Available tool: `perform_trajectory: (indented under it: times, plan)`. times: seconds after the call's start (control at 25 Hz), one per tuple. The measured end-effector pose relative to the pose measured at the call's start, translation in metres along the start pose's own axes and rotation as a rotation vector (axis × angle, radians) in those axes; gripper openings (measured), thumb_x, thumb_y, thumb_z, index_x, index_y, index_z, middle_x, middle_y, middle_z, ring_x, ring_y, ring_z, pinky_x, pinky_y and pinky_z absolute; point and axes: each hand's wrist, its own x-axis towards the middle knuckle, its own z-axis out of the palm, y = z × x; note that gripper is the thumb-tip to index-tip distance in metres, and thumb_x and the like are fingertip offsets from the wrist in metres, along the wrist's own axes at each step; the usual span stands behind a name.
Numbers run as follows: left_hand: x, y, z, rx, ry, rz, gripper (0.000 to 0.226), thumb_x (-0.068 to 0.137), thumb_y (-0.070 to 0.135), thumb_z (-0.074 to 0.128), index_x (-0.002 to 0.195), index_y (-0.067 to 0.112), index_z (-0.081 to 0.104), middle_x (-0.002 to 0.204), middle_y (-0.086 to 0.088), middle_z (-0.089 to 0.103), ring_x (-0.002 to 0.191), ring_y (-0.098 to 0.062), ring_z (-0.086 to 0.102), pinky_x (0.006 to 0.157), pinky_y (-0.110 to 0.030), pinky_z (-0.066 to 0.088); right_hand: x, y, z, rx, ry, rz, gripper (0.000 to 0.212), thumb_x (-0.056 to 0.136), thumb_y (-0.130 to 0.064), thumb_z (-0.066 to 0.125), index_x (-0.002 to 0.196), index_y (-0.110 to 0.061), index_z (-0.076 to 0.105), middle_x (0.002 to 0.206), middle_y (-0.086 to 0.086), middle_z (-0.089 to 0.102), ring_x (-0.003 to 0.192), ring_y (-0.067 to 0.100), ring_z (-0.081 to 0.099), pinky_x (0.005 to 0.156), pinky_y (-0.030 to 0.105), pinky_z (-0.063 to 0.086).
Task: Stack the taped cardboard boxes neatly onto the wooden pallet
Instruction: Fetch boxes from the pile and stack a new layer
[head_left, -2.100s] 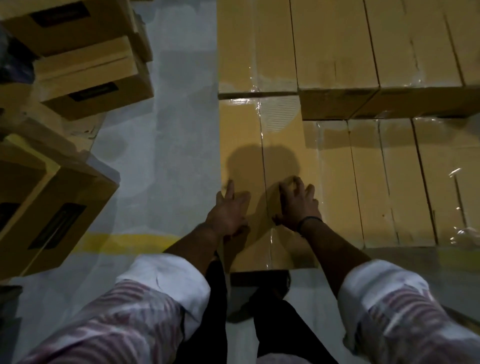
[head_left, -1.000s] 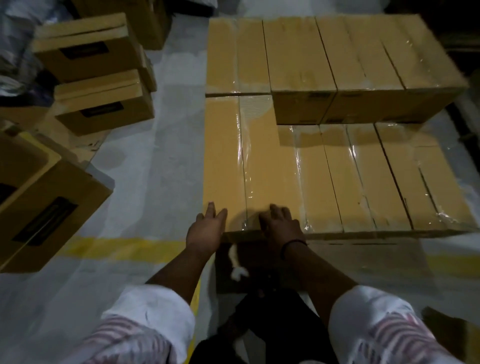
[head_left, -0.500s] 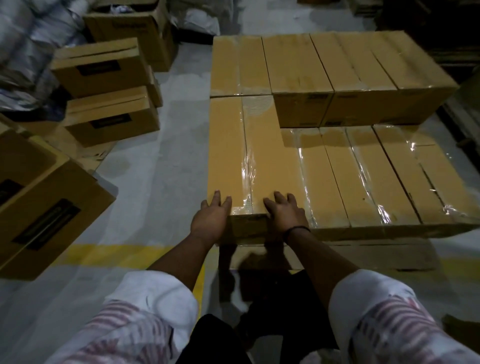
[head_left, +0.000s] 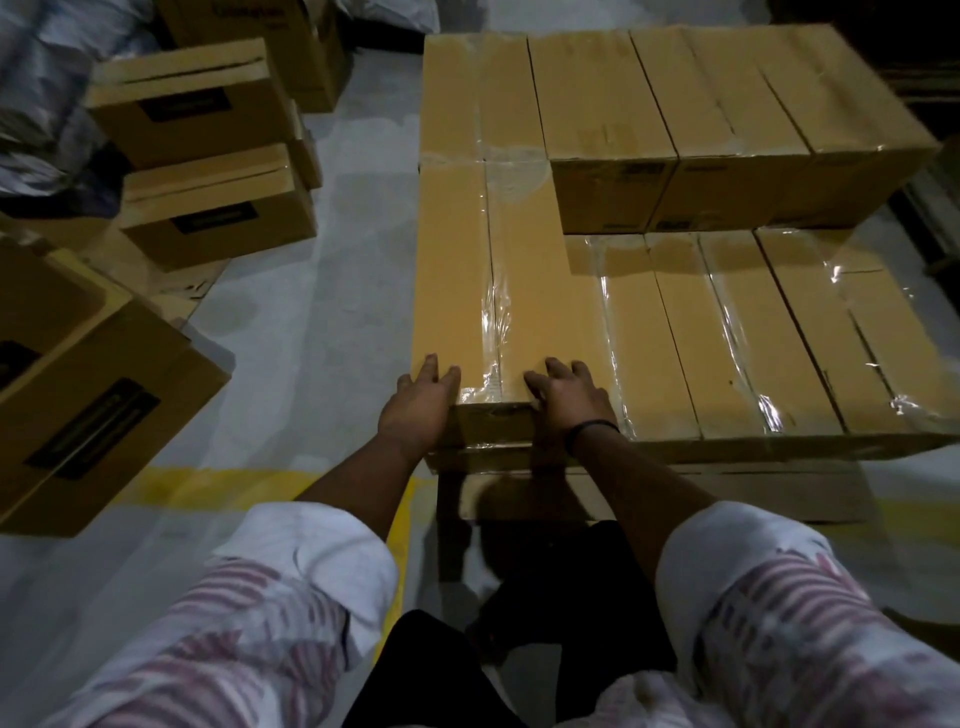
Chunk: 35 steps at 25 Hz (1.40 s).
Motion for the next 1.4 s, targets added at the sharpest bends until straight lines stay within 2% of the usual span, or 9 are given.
perform_trajectory:
  times: [0.16,0.36,0.52,0.68,0.84,0.92,0.96,1.08,1.4]
  plan:
    - [-0.001,-0.003,-0.006,-0.071,0.009,0.003,0.07,0.098,-0.004,0.049,0.158,0.028,0.031,0.169,-0.014,0.012,0.141,-0.048,0.038,0.11,-0.052,0.043,0.0,0.003,-0.002,0.028,-0.007,0.003,0.048,0.099,-0.026,0.056,0.144,-0.035,0.042,0.162,0.001,0.023,0.148,0.037,0.014,0.109,0.058,0.038]
    - [-0.004,-0.013,0.002,-0.177,0.078,-0.016,0.054,0.095,0.012,0.061,0.146,0.024,0.046,0.161,-0.014,0.03,0.132,-0.046,0.048,0.106,-0.049,0.047,-0.003,0.009,0.003,0.022,0.019,-0.047,0.041,0.099,-0.023,0.055,0.14,-0.03,0.051,0.161,0.004,0.027,0.146,0.038,0.018,0.108,0.055,0.04]
    - [-0.01,-0.01,-0.002,-0.223,0.134,-0.027,0.042,0.09,0.001,0.06,0.131,0.011,0.058,0.144,-0.021,0.044,0.124,-0.045,0.054,0.1,-0.052,0.05,-0.006,0.005,0.0,0.077,0.015,-0.037,0.038,0.099,-0.024,0.055,0.137,-0.027,0.056,0.161,0.004,0.03,0.147,0.038,0.018,0.109,0.055,0.038]
    - [-0.014,-0.015,-0.007,-0.25,0.136,-0.048,0.039,0.089,-0.002,0.06,0.126,0.007,0.062,0.137,-0.023,0.048,0.119,-0.044,0.057,0.098,-0.052,0.051,-0.005,-0.001,-0.001,0.073,-0.005,-0.044,0.037,0.099,-0.024,0.054,0.136,-0.027,0.057,0.16,0.002,0.031,0.146,0.037,0.018,0.109,0.052,0.039]
    - [-0.012,-0.018,-0.011,-0.25,0.05,0.003,0.038,0.087,0.004,0.066,0.123,0.011,0.061,0.121,-0.014,0.046,0.102,-0.042,0.059,0.088,-0.049,0.054,-0.002,-0.003,-0.003,0.064,-0.049,-0.035,0.036,0.099,-0.019,0.05,0.134,-0.027,0.057,0.161,0.001,0.029,0.145,0.035,0.019,0.108,0.055,0.038]
    - [-0.016,-0.013,-0.02,-0.233,0.014,0.019,0.036,0.088,0.011,0.067,0.123,0.015,0.062,0.128,-0.014,0.046,0.11,-0.044,0.057,0.091,-0.049,0.053,-0.006,-0.006,-0.01,0.064,-0.046,-0.011,0.036,0.1,-0.02,0.05,0.134,-0.027,0.056,0.16,0.002,0.029,0.143,0.034,0.023,0.107,0.056,0.037]
    - [-0.021,-0.008,-0.024,-0.222,0.008,0.006,0.039,0.09,0.013,0.067,0.129,0.018,0.062,0.14,-0.015,0.044,0.121,-0.046,0.052,0.098,-0.05,0.05,-0.012,-0.009,-0.015,0.063,-0.042,-0.005,0.037,0.1,-0.022,0.051,0.136,-0.027,0.055,0.16,0.002,0.029,0.144,0.033,0.023,0.108,0.056,0.036]
    - [-0.055,0.013,-0.049,-0.19,0.012,-0.016,0.059,0.096,0.019,0.064,0.153,0.021,0.046,0.167,-0.016,0.021,0.147,-0.042,0.03,0.118,-0.047,0.035,-0.044,-0.023,-0.036,0.03,0.0,-0.039,0.042,0.1,-0.03,0.052,0.142,-0.029,0.05,0.162,0.002,0.028,0.146,0.032,0.023,0.111,0.057,0.032]
    - [-0.168,0.066,-0.142,-0.176,0.109,0.068,0.052,0.1,0.025,0.057,0.151,0.024,0.048,0.168,-0.011,0.023,0.145,-0.036,0.035,0.114,-0.044,0.038,-0.163,-0.058,-0.12,0.047,0.095,-0.042,0.045,0.1,-0.032,0.051,0.145,-0.03,0.046,0.161,0.002,0.031,0.146,0.03,0.025,0.115,0.055,0.027]
